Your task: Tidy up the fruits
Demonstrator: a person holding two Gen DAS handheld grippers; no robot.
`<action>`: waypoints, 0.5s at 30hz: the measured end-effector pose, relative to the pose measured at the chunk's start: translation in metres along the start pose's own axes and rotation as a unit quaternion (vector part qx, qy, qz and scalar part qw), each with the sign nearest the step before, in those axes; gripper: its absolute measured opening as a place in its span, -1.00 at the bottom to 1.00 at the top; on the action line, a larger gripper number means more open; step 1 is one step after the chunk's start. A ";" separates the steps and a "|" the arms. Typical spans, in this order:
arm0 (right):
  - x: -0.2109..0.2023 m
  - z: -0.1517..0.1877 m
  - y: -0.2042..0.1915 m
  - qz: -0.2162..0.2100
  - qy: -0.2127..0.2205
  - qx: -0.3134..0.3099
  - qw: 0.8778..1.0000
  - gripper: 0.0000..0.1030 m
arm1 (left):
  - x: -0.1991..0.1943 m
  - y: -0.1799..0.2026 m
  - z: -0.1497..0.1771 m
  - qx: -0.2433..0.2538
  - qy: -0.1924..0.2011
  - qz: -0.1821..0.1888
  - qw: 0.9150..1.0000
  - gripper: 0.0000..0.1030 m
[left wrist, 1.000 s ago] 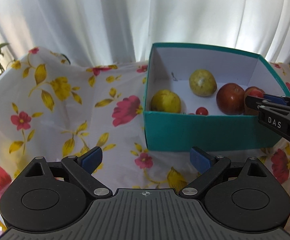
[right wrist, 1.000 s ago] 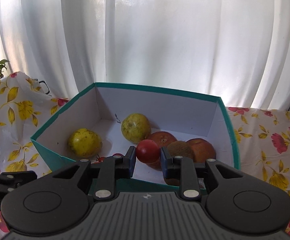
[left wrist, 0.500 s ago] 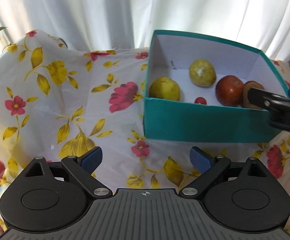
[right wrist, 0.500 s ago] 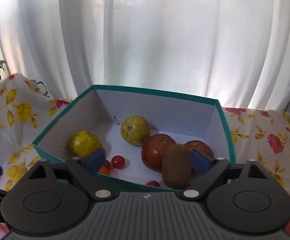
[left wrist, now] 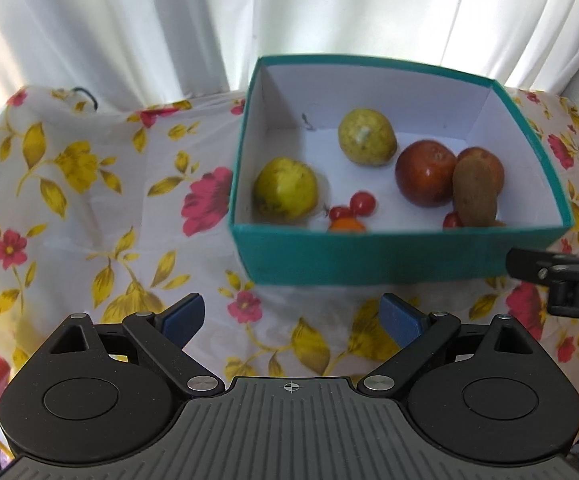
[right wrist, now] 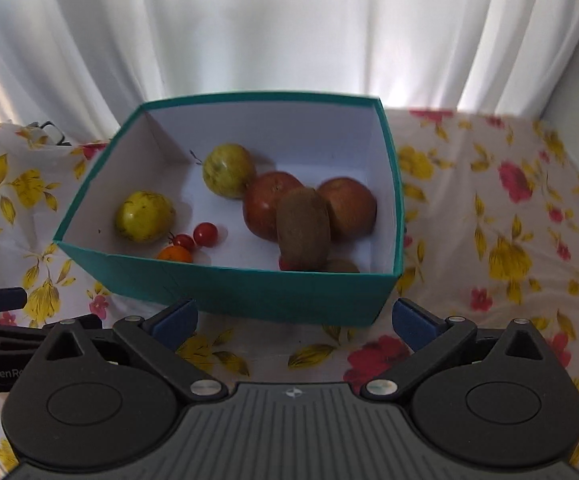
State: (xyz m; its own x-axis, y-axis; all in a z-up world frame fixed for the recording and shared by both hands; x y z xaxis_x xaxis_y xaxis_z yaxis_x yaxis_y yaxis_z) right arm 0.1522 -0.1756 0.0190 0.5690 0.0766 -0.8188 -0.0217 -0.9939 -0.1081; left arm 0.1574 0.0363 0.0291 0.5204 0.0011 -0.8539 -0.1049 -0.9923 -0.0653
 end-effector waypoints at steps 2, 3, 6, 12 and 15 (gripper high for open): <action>0.004 -0.007 0.005 0.015 -0.013 0.010 1.000 1.00 | 0.000 0.005 -0.011 0.001 0.000 -0.005 1.000 0.89; 0.005 -0.010 0.006 0.024 -0.015 0.009 1.000 1.00 | 0.000 0.007 -0.016 0.002 -0.002 -0.002 1.000 0.89; 0.010 -0.017 0.007 0.053 -0.033 -0.007 0.998 1.00 | 0.006 0.015 -0.025 0.006 -0.016 0.005 1.000 0.89; 0.021 -0.023 0.007 0.068 -0.053 -0.013 0.996 1.00 | 0.025 0.026 -0.028 0.030 -0.047 -0.001 0.998 0.89; 0.025 -0.025 0.005 0.067 -0.059 -0.017 0.996 1.00 | 0.029 0.029 -0.029 0.036 -0.051 -0.012 0.998 0.89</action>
State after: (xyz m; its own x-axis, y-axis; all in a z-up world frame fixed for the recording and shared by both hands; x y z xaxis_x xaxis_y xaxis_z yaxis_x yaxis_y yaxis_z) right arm 0.1872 -0.1803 0.0118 0.4625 -0.0500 -0.8852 -0.0619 -0.9978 0.0240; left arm 0.1939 0.0041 0.0168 0.4343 0.0410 -0.8998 -0.1558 -0.9805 -0.1199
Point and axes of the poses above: each gripper's, at about its wrist camera, not at the fingertips, and x roughly the way its jaws point, y to its right, z to its underside, the point moved 3 cm from there along x, roughly the way its jaws point, and after that the axes turned 3 degrees about y, right-handed, at the moved point
